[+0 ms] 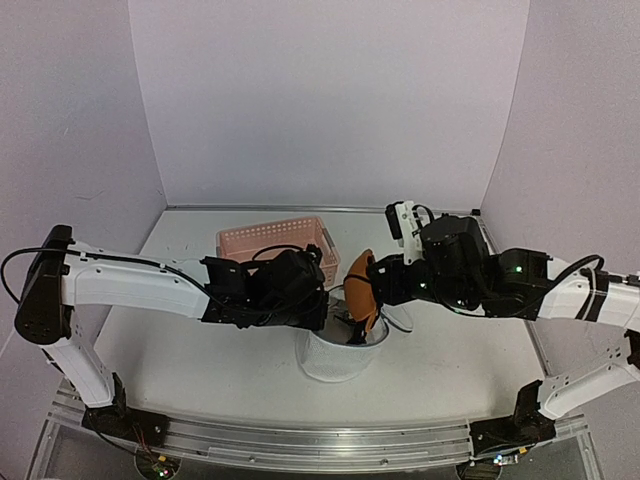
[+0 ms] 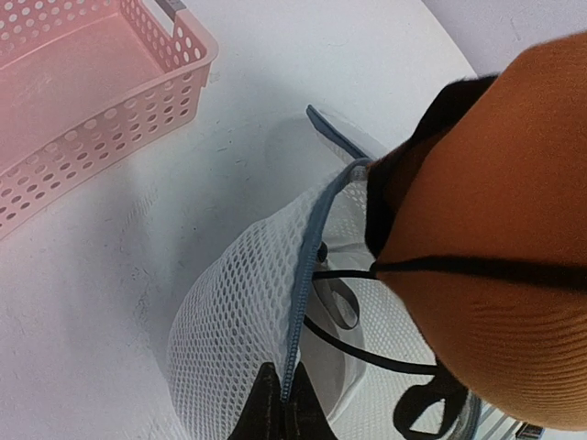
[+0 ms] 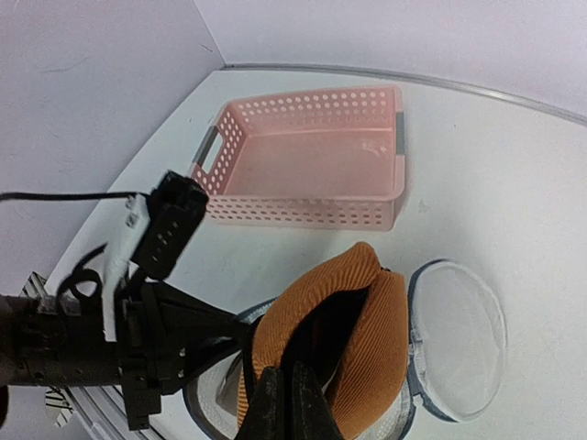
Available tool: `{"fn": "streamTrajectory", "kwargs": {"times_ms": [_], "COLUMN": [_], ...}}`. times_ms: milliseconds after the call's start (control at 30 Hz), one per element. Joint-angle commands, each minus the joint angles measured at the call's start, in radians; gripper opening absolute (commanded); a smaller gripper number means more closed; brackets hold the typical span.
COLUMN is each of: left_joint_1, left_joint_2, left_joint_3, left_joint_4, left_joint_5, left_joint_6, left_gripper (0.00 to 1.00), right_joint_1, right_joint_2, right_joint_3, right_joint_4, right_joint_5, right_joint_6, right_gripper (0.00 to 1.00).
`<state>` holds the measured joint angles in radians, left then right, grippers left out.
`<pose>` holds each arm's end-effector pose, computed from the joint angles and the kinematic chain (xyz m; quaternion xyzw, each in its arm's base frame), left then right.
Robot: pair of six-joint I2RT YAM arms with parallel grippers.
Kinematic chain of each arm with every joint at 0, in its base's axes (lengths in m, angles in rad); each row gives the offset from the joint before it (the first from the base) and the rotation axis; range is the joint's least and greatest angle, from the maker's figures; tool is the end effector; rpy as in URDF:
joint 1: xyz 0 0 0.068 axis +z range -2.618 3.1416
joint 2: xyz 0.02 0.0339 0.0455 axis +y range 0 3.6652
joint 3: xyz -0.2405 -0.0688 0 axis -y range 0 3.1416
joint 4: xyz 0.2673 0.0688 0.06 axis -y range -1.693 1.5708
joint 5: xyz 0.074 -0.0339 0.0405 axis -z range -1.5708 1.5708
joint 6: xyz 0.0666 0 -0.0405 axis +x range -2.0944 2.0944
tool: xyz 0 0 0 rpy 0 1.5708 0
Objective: Unzip the laundry bag and remove the bra
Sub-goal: Pick up the bra from the laundry bag, then place the bra in the bin.
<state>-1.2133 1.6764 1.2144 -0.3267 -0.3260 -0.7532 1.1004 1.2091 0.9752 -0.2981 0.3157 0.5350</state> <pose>0.1627 -0.3747 0.1900 0.1478 0.9023 -0.2299 0.3334 0.1667 0.2823 0.2652 -0.1642 0.8451 0.2643 0.4348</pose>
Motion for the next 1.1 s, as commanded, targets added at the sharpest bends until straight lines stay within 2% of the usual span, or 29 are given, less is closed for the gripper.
{"fn": "streamTrajectory", "kwargs": {"times_ms": [0,400,700,1067], "left_joint_1": [-0.008,-0.007,-0.011,-0.014], "left_joint_2": [-0.024,-0.039,-0.105,-0.208], "left_joint_3": [-0.019,-0.06,-0.13,-0.252], "left_joint_4": [0.04,0.044,0.055,0.058], "left_joint_5": [-0.009,-0.01,-0.029,-0.069], "left_joint_6": [-0.022,-0.046,-0.063,-0.094], "left_gripper": [0.0,0.0,0.0,0.0], "right_joint_1": [0.005,0.005,0.004,-0.046], "right_joint_2": [-0.024,0.091,0.263,0.565], "right_joint_3": [0.123,0.393,0.609,0.855], "right_joint_4": [0.02,0.018,0.069,0.133], "right_joint_5": [0.062,0.15,0.178,0.068], "right_joint_6": [-0.062,-0.224,-0.329,-0.334], "right_gripper": [0.0,0.0,0.0,0.0]}}
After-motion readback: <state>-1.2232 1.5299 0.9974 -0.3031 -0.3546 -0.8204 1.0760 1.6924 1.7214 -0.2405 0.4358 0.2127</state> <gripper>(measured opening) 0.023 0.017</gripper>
